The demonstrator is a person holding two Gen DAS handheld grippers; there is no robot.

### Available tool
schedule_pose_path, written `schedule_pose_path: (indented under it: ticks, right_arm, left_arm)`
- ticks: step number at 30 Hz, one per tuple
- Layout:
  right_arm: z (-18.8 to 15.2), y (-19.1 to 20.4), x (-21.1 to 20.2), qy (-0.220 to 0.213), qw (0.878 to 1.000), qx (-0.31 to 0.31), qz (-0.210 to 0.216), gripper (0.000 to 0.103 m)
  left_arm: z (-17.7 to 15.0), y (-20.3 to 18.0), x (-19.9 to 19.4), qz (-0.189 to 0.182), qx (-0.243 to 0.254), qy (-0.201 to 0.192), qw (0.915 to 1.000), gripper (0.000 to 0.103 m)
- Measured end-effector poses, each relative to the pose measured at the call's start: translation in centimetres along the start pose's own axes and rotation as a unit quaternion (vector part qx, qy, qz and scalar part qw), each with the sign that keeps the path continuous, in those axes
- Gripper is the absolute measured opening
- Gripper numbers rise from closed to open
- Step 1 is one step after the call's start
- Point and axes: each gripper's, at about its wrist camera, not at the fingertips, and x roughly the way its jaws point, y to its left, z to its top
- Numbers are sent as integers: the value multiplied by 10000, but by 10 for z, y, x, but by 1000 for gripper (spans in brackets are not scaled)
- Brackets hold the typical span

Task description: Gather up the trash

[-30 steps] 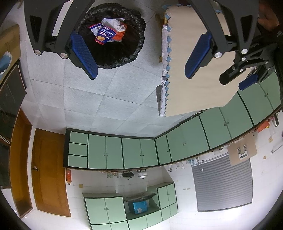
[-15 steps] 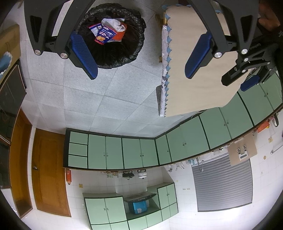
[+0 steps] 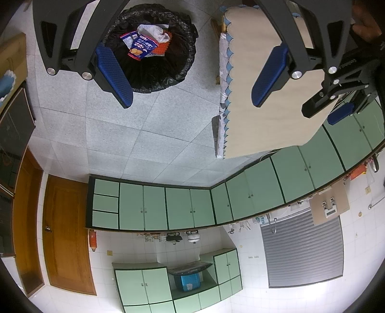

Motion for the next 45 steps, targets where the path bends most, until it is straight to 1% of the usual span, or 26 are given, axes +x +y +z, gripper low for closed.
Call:
schedule_pose_path:
  ticks: [35, 45]
  right_arm:
    - [1, -2, 2, 25, 10000, 20, 11, 97]
    - [-4, -3, 4, 49, 10000, 44, -14, 97]
  left_arm:
    - [0, -2, 3, -4, -15, 35, 10000, 94]
    - [-3, -4, 6, -2, -30, 49, 10000, 94]
